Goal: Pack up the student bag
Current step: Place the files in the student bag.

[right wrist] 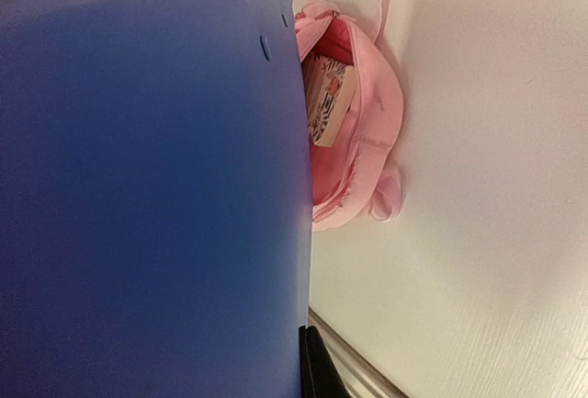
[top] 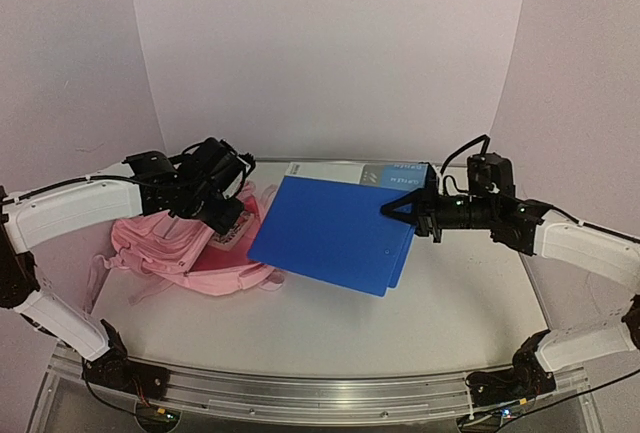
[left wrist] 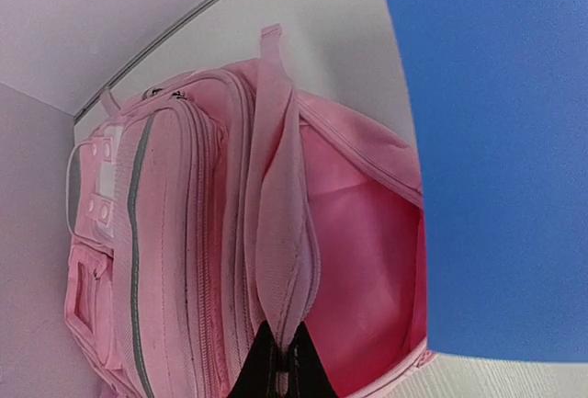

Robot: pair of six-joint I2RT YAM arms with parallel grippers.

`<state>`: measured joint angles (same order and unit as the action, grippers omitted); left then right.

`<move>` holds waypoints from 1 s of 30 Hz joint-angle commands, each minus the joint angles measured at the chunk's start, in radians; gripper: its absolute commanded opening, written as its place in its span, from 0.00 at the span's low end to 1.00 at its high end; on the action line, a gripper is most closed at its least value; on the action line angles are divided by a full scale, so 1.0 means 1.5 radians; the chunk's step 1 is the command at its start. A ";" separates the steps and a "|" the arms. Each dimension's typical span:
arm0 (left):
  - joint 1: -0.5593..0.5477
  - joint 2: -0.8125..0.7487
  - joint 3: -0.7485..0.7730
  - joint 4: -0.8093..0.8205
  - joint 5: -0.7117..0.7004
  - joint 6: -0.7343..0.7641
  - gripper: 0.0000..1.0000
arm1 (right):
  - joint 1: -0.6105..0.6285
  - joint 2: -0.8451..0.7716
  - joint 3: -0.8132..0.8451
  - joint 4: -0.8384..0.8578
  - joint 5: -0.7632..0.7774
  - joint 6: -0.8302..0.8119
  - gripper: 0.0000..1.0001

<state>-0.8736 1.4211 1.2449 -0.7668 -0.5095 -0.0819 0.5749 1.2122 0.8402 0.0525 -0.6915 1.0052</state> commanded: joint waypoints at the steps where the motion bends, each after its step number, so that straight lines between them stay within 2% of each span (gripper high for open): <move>1: -0.009 -0.060 0.049 0.164 0.129 0.100 0.00 | 0.015 0.036 -0.013 0.103 -0.093 0.080 0.00; 8: -0.009 -0.070 0.046 0.212 0.242 0.139 0.00 | 0.056 0.115 -0.011 0.144 -0.130 0.138 0.00; 14: -0.009 -0.115 -0.002 0.240 0.331 0.168 0.00 | 0.056 0.153 0.008 0.152 -0.127 0.160 0.00; 30: -0.009 -0.204 -0.088 0.248 0.383 0.162 0.00 | 0.039 0.193 0.074 0.153 -0.049 0.127 0.00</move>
<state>-0.8767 1.1939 1.0878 -0.6136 0.0038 0.1577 0.6399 1.4919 0.8905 0.1941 -0.8280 1.2271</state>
